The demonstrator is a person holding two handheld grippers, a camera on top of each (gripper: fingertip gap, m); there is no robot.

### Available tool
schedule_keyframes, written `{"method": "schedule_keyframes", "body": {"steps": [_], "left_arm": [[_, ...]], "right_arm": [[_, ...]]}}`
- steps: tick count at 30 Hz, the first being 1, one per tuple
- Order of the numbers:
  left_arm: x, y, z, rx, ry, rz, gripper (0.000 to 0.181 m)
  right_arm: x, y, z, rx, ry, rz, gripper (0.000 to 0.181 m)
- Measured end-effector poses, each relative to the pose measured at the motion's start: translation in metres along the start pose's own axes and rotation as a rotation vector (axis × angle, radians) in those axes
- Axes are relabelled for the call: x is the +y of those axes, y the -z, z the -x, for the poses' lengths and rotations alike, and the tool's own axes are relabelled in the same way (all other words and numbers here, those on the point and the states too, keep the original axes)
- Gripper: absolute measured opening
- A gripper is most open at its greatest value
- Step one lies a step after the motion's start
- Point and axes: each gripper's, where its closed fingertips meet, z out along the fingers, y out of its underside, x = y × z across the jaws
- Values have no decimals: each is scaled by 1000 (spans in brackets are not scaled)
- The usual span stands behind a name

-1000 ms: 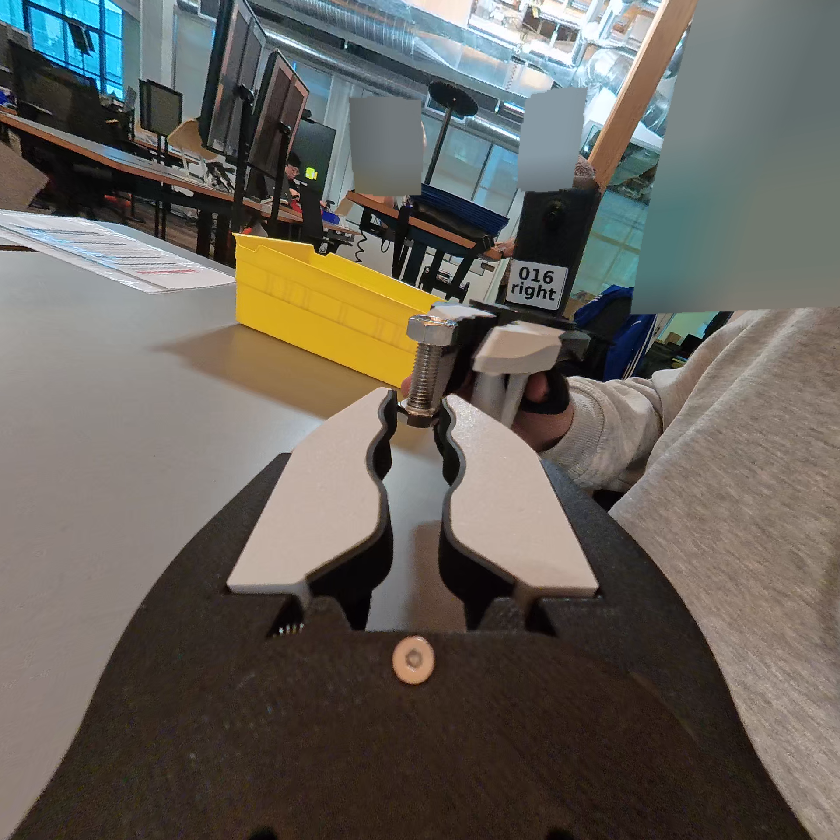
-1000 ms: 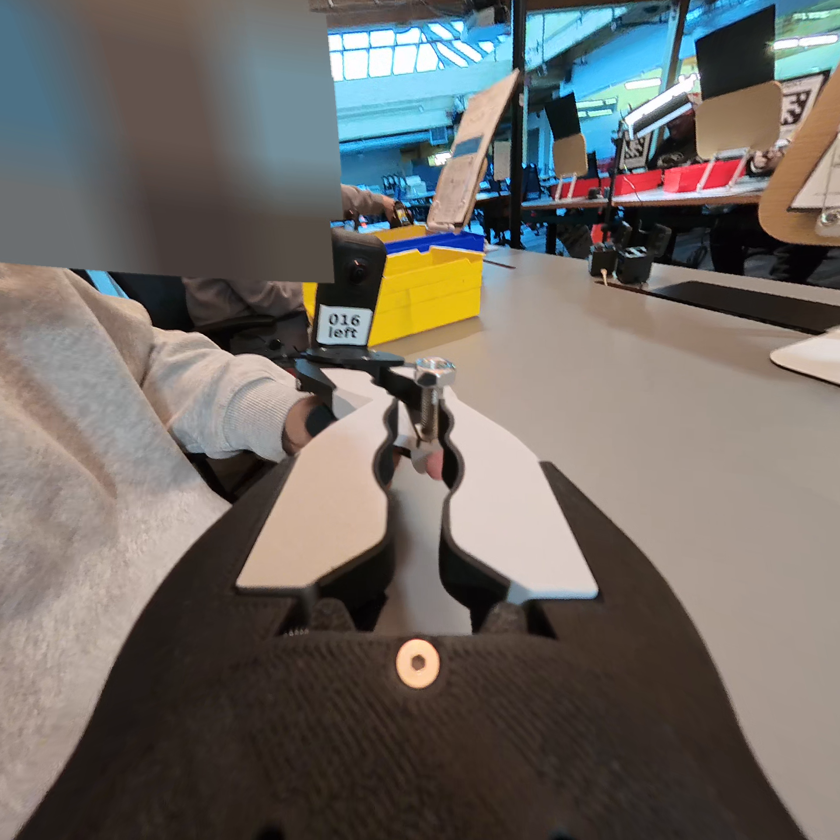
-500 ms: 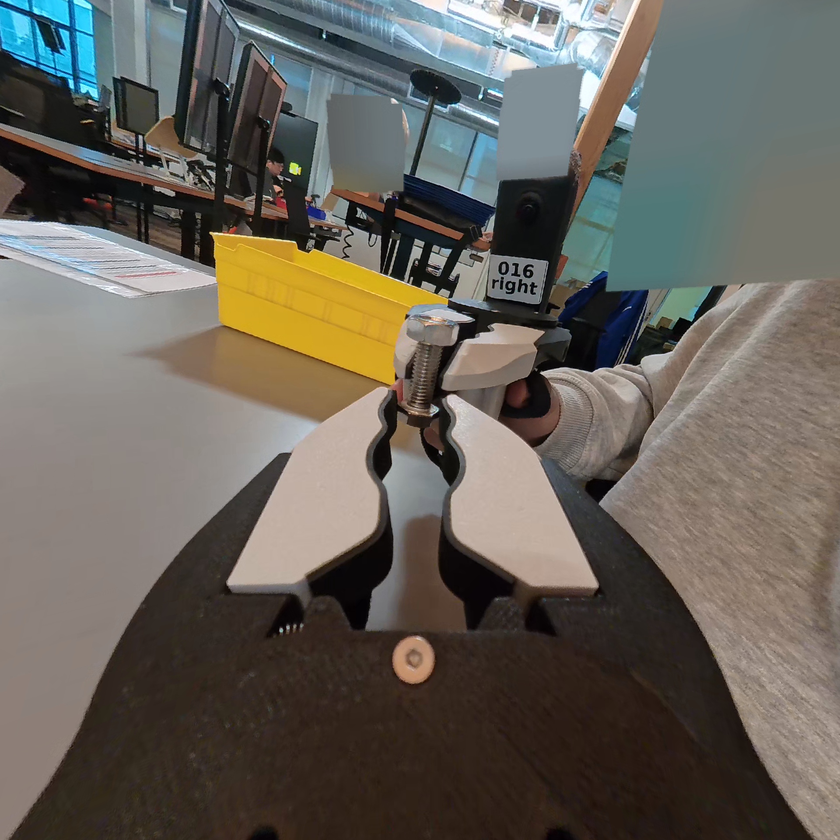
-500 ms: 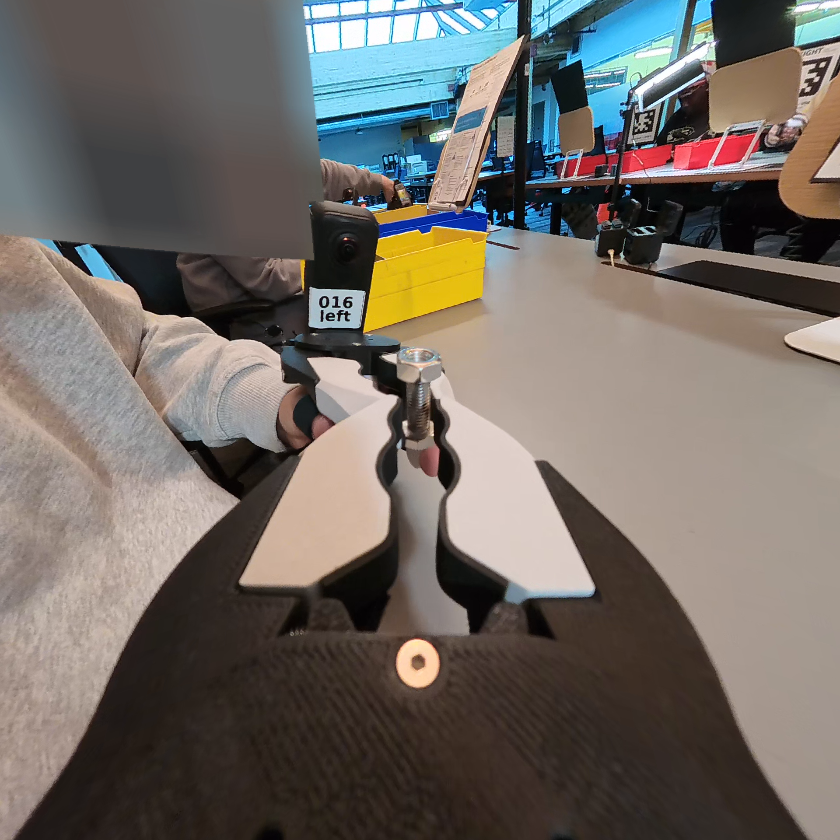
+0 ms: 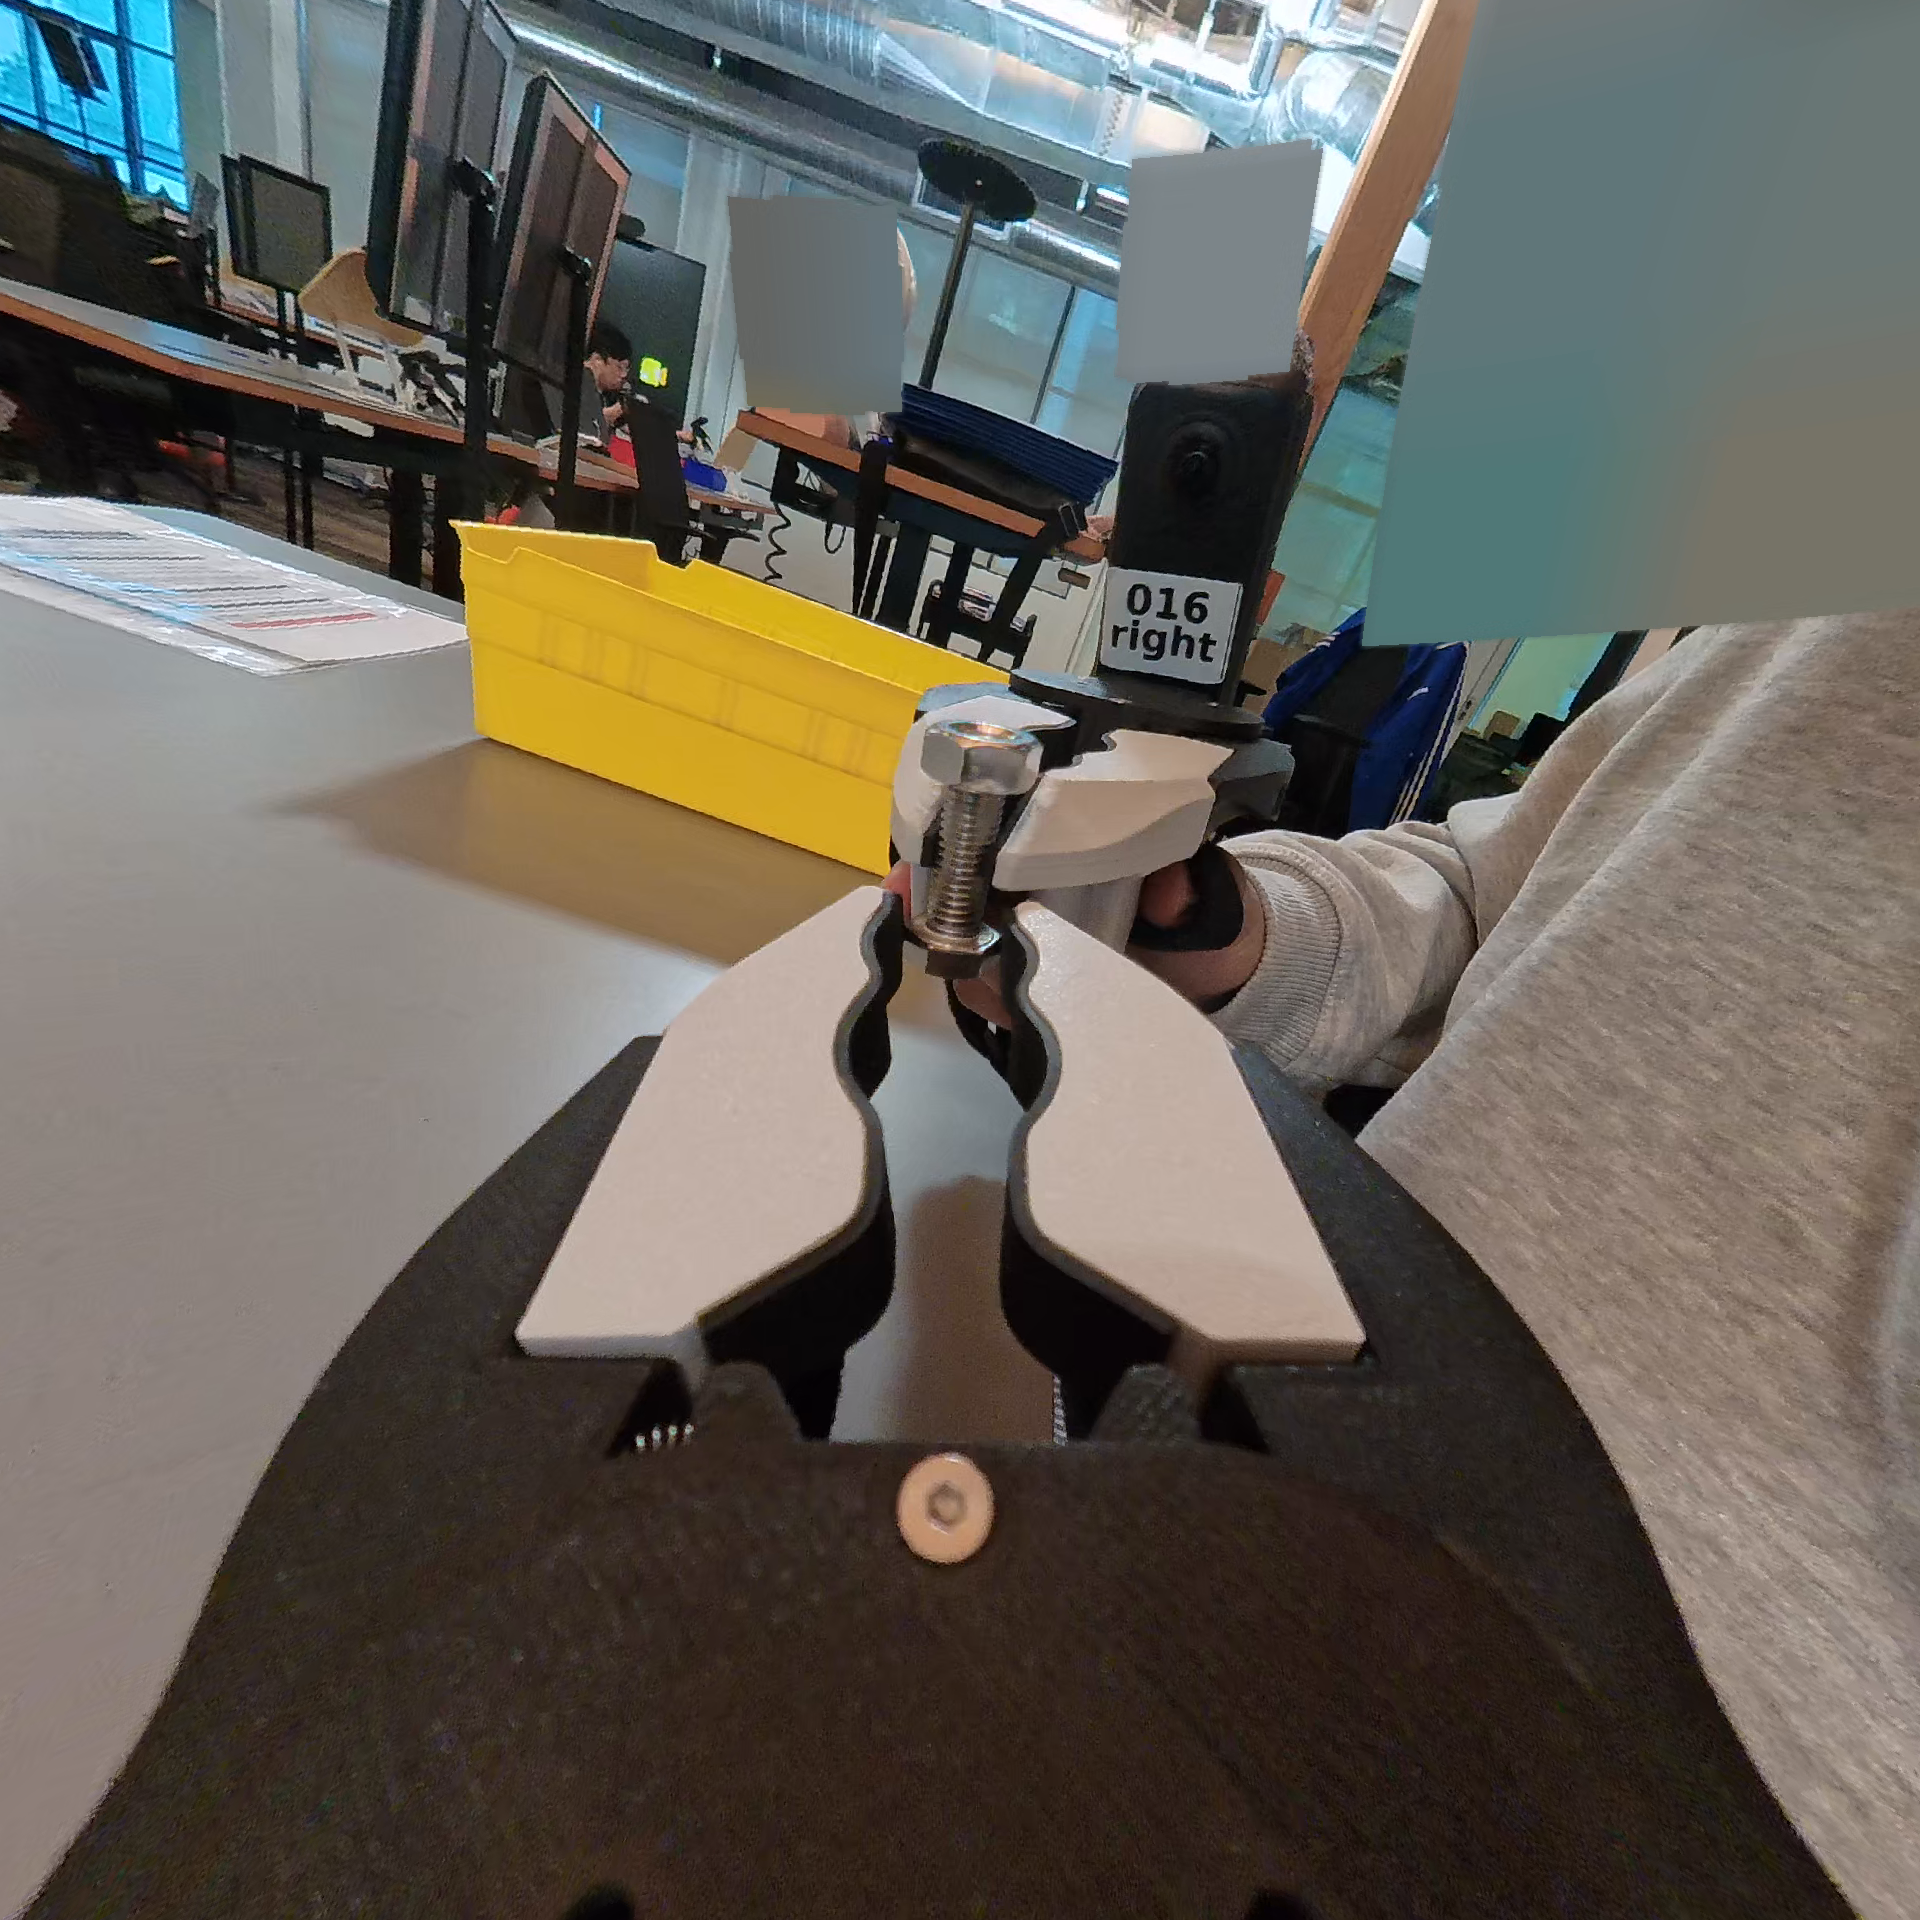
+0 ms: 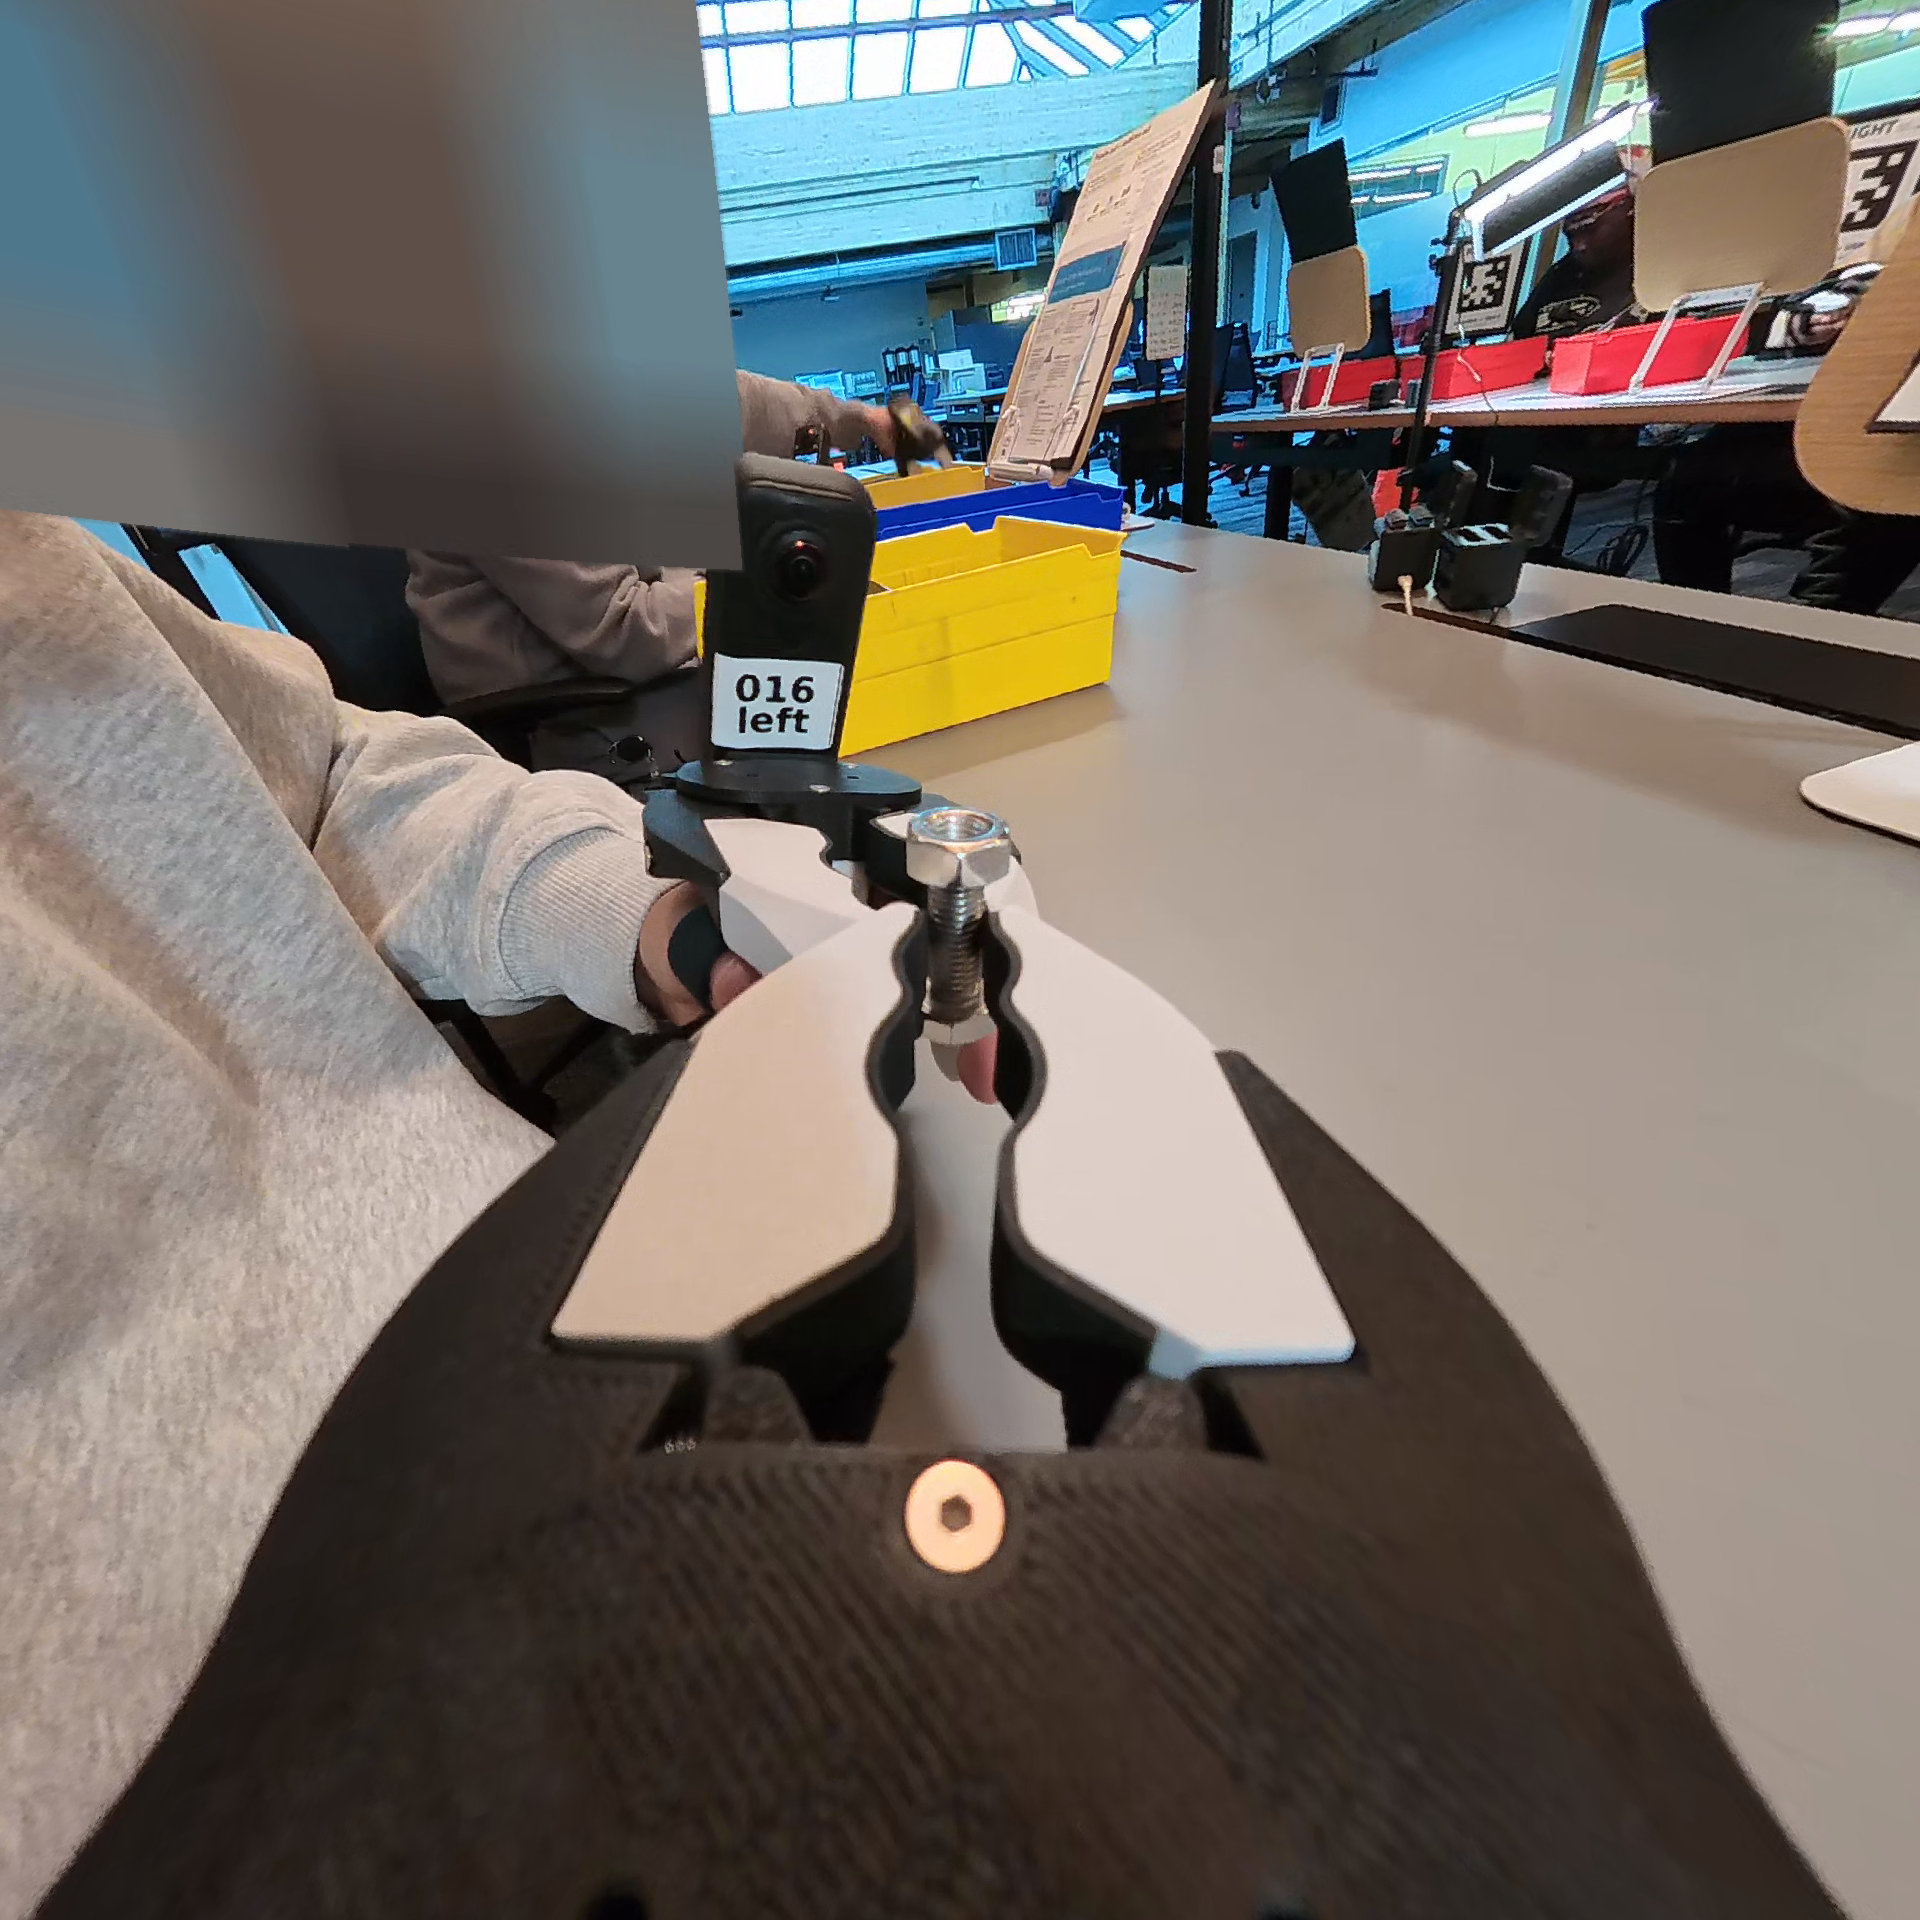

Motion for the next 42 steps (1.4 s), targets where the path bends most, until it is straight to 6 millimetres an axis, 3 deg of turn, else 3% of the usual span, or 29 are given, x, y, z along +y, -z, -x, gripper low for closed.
{"method": "schedule_keyframes", "body": {"steps": [14,28,42], "left_arm": [[5,-2,-3,4,-32,28,29],[5,-3,-3,0,-39,34,19],[6,-2,-6,27,-32,41,22]], "right_arm": [[-3,1,1,-3,10,-7,9],[-3,1,2,-9,7,-10,9],[-3,2,6,-33,5,-10,9]]}}
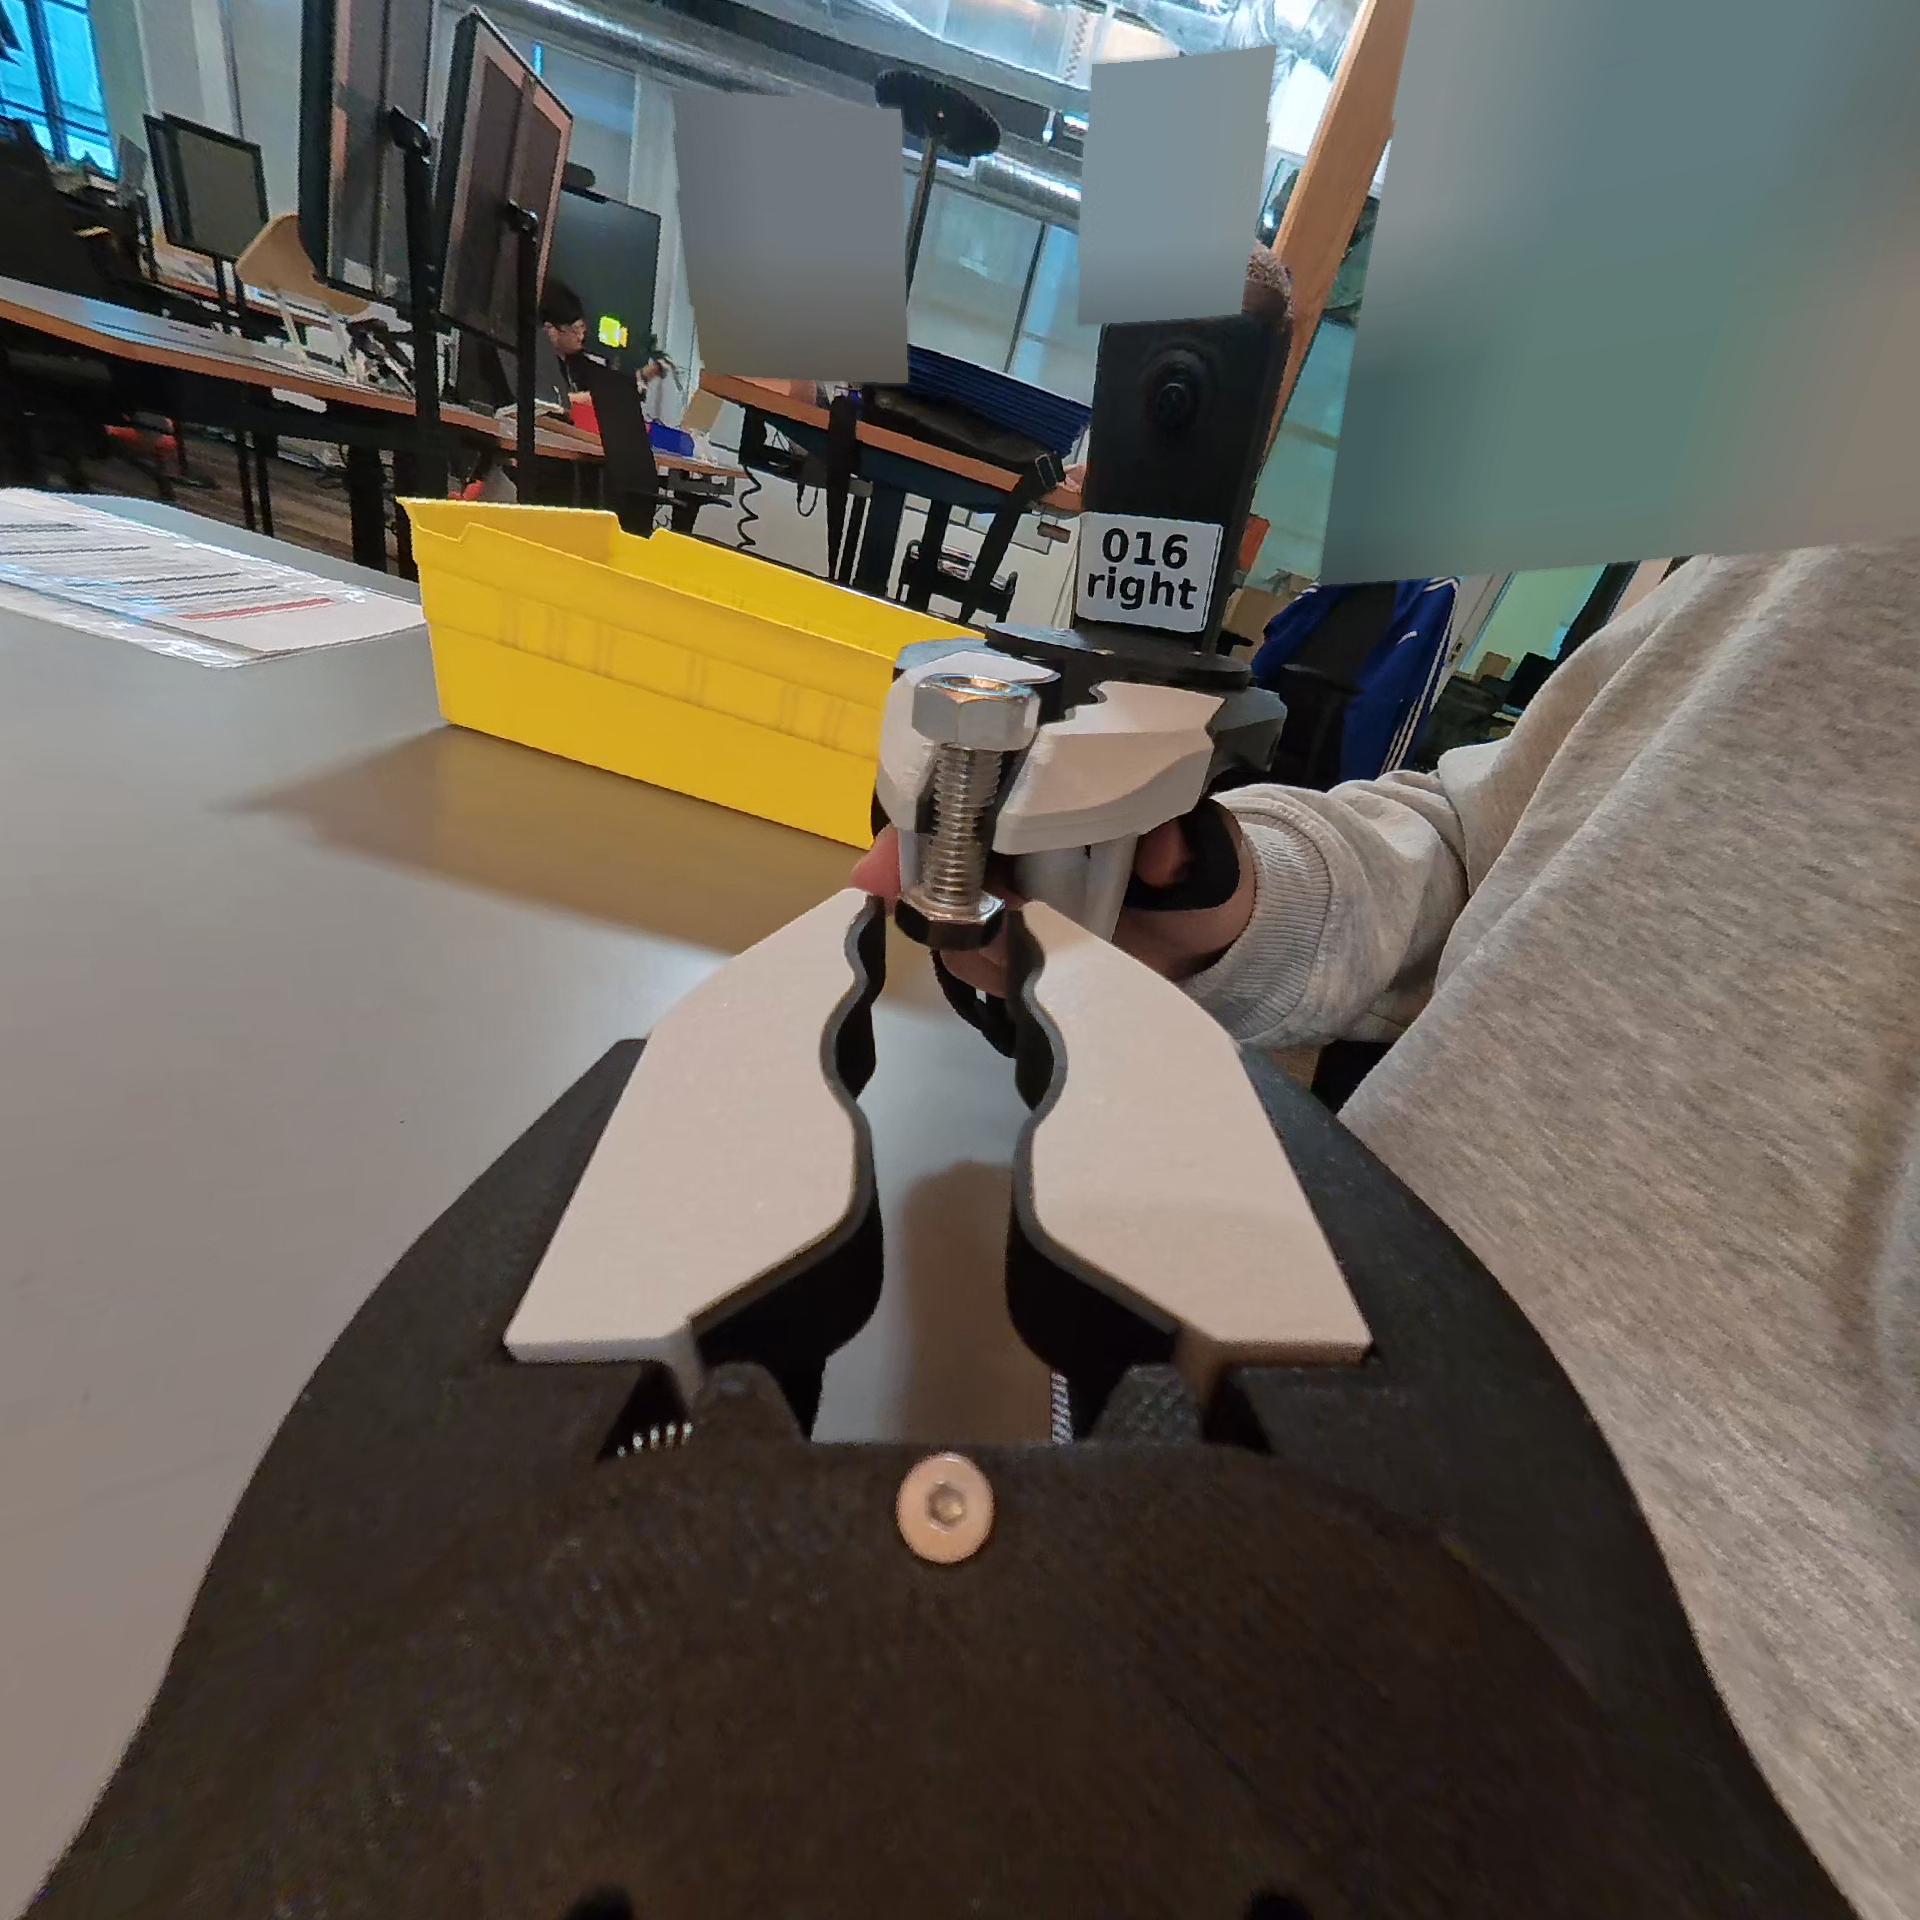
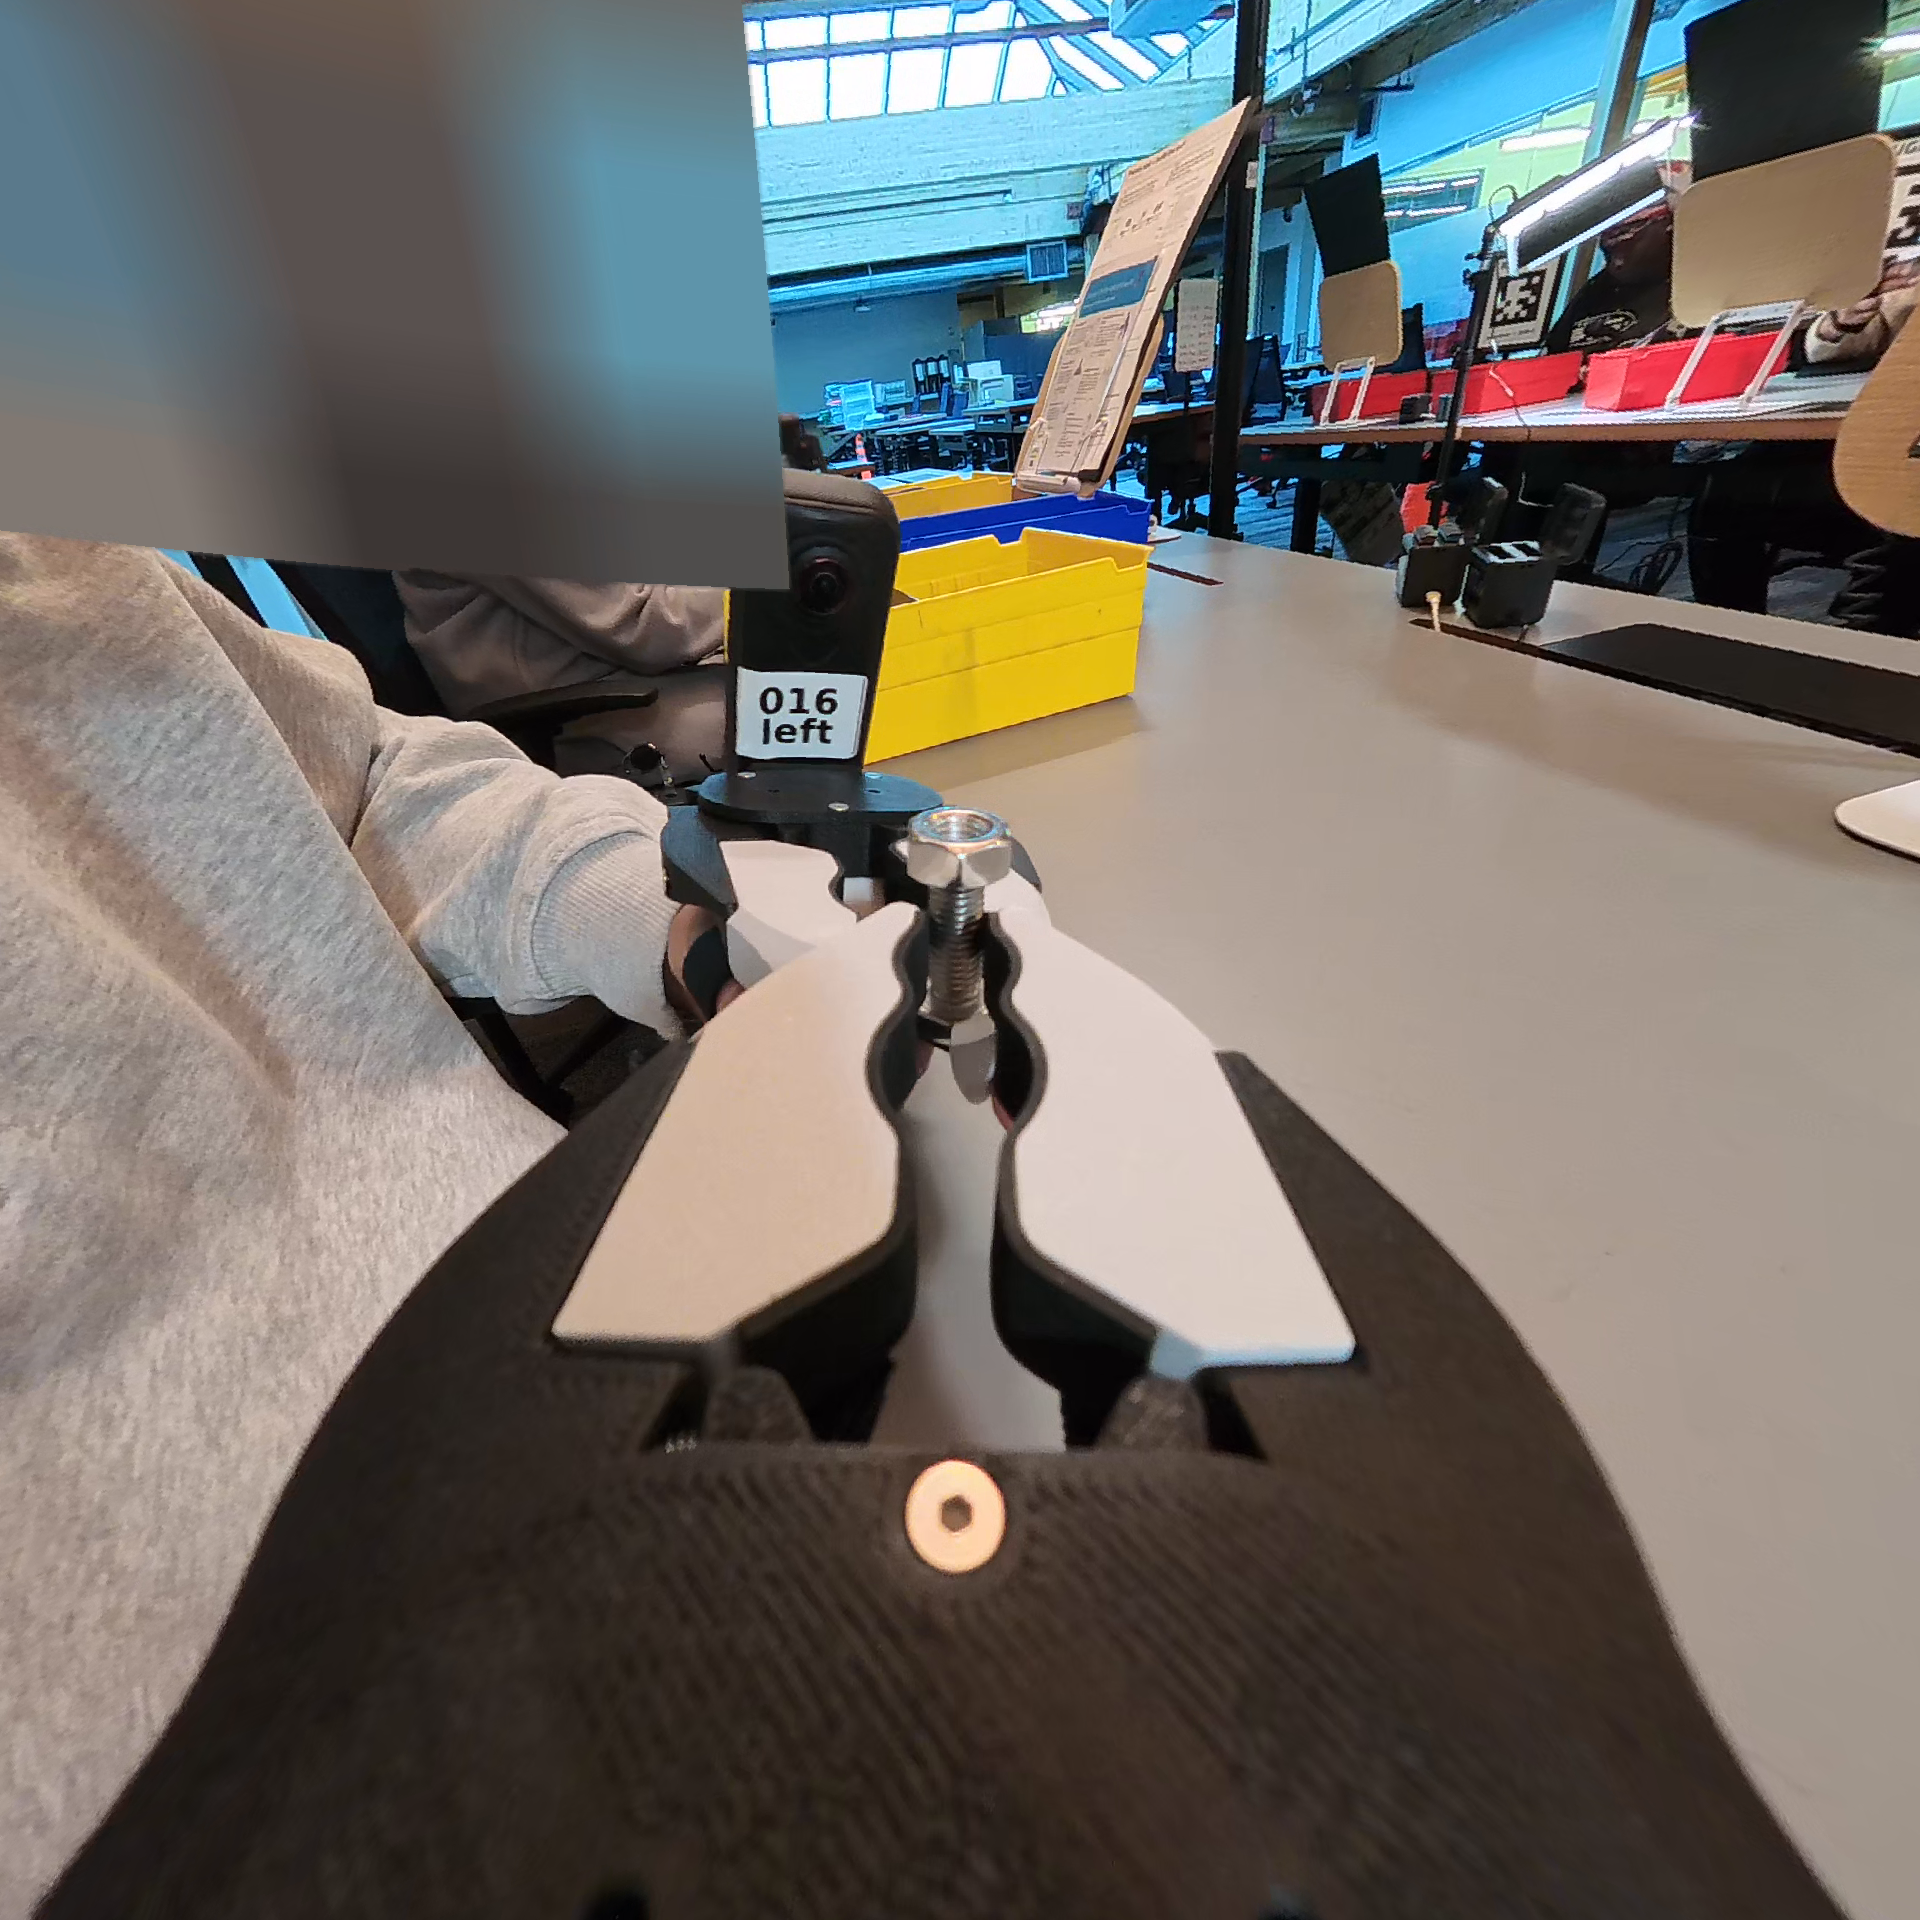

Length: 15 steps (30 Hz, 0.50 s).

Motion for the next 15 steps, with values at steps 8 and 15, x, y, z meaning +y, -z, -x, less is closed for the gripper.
{"method": "schedule_keyframes", "body": {"steps": [8,15], "left_arm": [[3,2,-8,60,-23,33,31],[4,6,-17,141,-29,45,32]], "right_arm": [[-3,4,2,-31,-17,-17,9],[-3,6,11,-111,-13,-16,10]]}}
